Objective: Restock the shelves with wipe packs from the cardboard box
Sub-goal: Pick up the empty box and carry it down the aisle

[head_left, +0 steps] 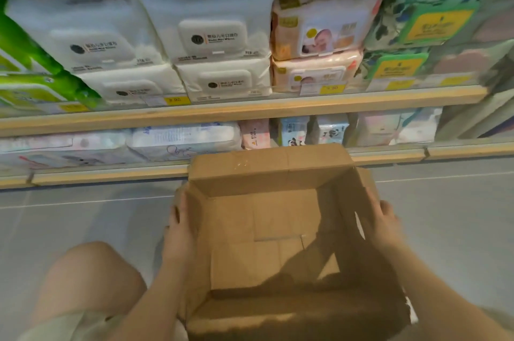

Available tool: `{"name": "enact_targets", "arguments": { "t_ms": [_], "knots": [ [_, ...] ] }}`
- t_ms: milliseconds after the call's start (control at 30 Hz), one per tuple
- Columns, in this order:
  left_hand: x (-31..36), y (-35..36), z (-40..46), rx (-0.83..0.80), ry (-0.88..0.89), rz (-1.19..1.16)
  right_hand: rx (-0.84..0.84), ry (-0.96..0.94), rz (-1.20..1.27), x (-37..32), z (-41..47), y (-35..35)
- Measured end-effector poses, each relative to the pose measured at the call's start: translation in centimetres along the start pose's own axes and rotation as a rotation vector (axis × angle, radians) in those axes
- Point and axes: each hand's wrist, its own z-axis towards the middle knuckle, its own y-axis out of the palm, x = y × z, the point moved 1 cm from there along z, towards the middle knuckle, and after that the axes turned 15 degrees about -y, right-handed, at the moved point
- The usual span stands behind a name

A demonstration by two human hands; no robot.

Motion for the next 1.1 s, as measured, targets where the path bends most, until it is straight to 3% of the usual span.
{"name": "enact_targets", "arguments": {
  "t_ms": [267, 700, 1100],
  "knots": [
    [5.1, -11.3, -4.1, 0.039, -0.046, 0.163, -0.046, 0.005, -0.034, -4.2, -2.6, -10.5],
    [16.9, -38.6, -19.6, 0.155, -0.076, 0.318, 0.006, -0.112, -0.09, -14.2, -11.3, -38.7],
    [18.1, -45.5, -31.7, 0.236, -0.268, 0.219, -0.058, -0.358, -0.173, -17.8, -11.1, -51.8]
  ]
}}
